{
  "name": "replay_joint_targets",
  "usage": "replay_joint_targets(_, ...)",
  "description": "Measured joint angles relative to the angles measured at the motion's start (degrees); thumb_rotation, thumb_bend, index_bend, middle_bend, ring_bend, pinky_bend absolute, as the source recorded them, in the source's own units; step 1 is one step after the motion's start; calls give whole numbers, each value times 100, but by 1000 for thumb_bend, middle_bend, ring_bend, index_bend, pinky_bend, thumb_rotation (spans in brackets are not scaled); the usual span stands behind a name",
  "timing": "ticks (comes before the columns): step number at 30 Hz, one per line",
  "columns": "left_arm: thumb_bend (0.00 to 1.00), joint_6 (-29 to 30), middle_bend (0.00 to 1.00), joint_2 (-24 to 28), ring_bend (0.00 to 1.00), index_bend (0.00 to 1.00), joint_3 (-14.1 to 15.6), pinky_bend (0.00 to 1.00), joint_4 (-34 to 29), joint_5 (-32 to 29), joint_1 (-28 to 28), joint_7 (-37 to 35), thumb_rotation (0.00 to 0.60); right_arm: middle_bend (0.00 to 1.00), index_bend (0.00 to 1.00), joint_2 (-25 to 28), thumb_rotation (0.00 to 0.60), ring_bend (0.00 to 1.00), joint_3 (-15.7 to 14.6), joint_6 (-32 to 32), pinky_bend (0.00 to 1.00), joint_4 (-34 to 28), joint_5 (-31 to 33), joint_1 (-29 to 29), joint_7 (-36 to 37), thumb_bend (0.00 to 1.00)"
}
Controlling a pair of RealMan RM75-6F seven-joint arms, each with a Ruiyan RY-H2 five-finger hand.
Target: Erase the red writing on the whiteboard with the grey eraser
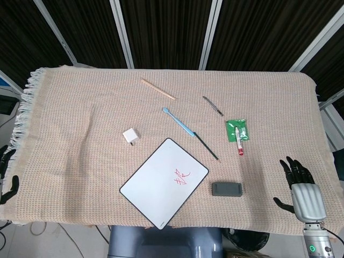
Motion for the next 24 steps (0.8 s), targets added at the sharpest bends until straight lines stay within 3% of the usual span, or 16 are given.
replay_joint_targets(12,525,76,6,-9,0,90,-1,0,-8,70,10,18,600,14,0,297,600,31,-268,-552,151,-278,-101,129,596,85)
replay_joint_targets(17,525,89,6,-1,0,88,0,0,-8,96,14,-2,600,33,0,551,600,41,-391,-1199,151,-436,-108,387,1040,85)
replay_joint_targets(24,525,76,6,-8,0,88,-3,0,-11,80,9,10,600,134,17,673,600,124,-349,-2133,154,-578,158,948,1061,85)
